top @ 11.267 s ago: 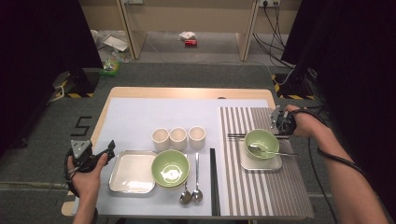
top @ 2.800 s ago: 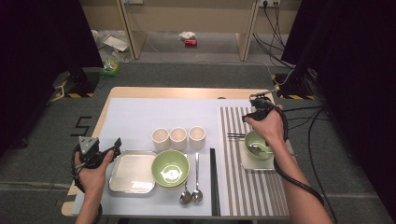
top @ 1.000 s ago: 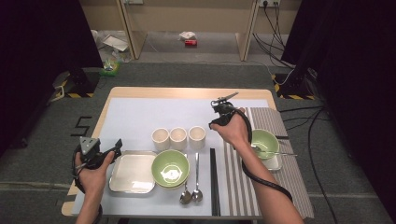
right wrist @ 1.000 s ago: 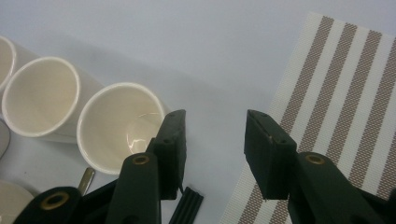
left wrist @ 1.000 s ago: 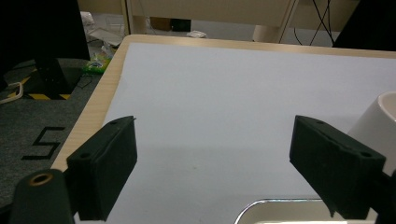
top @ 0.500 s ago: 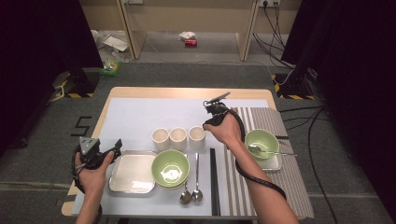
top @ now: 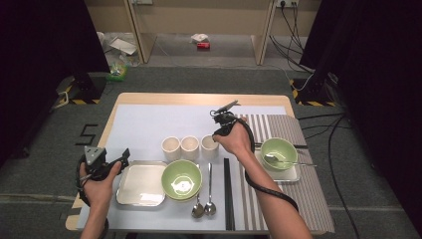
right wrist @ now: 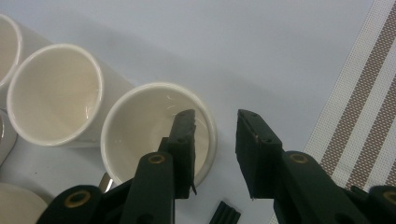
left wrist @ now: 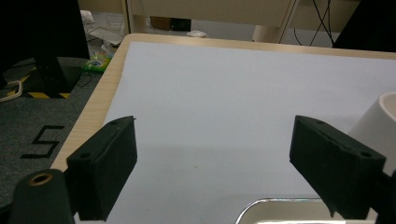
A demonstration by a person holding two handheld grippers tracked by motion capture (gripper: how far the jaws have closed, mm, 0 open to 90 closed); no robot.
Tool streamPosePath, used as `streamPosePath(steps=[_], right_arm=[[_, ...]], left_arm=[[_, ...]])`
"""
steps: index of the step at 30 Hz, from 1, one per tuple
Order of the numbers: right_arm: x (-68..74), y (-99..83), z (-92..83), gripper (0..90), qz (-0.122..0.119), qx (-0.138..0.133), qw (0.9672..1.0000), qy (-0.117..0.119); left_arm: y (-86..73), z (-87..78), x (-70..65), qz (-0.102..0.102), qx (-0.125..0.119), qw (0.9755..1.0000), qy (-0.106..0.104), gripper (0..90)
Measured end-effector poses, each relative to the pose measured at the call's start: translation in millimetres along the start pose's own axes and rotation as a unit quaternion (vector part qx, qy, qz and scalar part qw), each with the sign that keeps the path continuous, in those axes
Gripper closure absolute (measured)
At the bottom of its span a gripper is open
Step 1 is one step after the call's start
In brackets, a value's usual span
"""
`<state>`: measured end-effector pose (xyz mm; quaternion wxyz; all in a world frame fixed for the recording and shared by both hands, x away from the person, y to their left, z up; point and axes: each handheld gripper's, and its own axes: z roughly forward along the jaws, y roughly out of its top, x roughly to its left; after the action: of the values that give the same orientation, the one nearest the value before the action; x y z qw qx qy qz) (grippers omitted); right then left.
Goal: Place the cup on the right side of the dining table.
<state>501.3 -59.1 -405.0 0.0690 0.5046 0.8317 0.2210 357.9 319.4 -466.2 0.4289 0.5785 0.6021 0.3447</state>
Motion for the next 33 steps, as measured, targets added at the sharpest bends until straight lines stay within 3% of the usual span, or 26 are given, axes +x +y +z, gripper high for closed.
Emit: streamPosePath(steps=[20, 25, 33], right_arm=[[2.8, -1.0, 16.2, 80.2, -0.01, 0.02, 0.9997, -0.003], [5.9, -1.8, 16.0, 82.1, -0.033, 0.017, 0.999, -0.025], [7.6, -8.2, 13.2, 83.0, -0.054, 0.004, 0.998, -0.032]], left_arm=[[-1.0, 0.8, 0.2, 0.002, 0.005, 1.0, 0.0, 13.9], [-1.3, 1.2, 0.5, 0.002, 0.005, 1.0, 0.0, 14.0], [-1.0, 0.6, 1.2, 0.002, 0.004, 1.0, 0.002, 14.0]])
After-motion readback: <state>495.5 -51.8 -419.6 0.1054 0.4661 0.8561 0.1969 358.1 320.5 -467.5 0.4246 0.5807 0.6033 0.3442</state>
